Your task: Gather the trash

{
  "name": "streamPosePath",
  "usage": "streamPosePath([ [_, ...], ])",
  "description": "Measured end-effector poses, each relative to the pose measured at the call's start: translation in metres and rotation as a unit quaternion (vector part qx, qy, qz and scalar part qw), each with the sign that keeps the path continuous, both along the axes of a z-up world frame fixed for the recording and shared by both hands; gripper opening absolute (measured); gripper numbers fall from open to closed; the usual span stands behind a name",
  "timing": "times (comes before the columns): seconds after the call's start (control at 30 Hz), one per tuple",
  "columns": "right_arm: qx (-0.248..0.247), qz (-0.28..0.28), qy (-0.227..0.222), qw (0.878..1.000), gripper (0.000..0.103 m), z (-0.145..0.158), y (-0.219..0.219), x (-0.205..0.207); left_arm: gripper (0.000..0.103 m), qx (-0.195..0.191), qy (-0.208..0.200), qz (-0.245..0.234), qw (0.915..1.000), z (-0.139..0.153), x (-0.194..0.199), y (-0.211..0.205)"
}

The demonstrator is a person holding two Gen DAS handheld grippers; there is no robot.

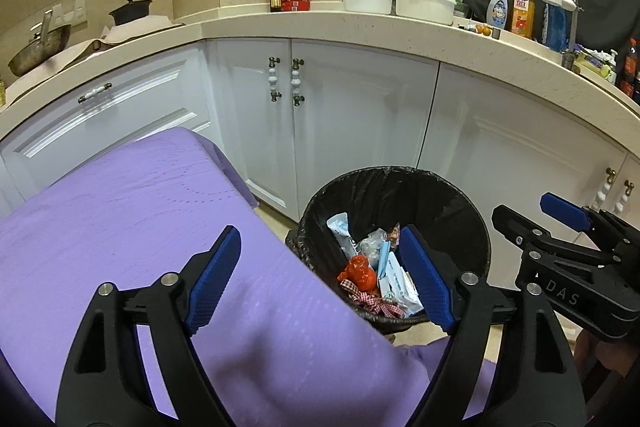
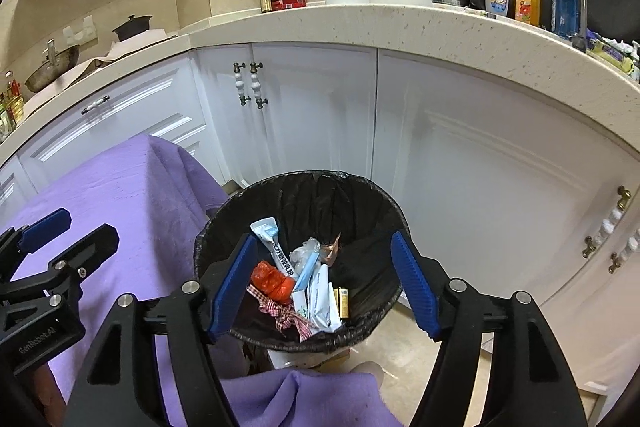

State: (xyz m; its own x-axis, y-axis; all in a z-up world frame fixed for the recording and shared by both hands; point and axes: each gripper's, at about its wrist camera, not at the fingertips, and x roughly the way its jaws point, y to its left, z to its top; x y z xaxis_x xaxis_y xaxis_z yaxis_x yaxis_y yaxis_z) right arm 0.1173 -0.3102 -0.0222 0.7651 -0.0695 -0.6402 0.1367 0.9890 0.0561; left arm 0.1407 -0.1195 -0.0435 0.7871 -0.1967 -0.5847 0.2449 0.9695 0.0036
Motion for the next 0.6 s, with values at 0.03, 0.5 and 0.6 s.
streamPosePath([
  [0.03, -0.002, -0.001, -0.002, 1.000, 0.072, 0.001, 0.001, -0.004, 0.082, 0.000, -0.003, 0.001, 1.0000, 0.001, -0.004, 0.001],
  [0.5, -0.011, -0.002, -0.023, 1.000, 0.079, 0.016, 0.009, -0.049, 0.090, -0.001, -0.031, 0.011, 0.9994, 0.014, -0.049, 0.019],
  [0.6, -0.009, -0.005, -0.026, 1.000, 0.080, 0.018, 0.011, -0.056, 0.090, 0.000, -0.031, 0.017, 0.9994, 0.015, -0.055, 0.022],
])
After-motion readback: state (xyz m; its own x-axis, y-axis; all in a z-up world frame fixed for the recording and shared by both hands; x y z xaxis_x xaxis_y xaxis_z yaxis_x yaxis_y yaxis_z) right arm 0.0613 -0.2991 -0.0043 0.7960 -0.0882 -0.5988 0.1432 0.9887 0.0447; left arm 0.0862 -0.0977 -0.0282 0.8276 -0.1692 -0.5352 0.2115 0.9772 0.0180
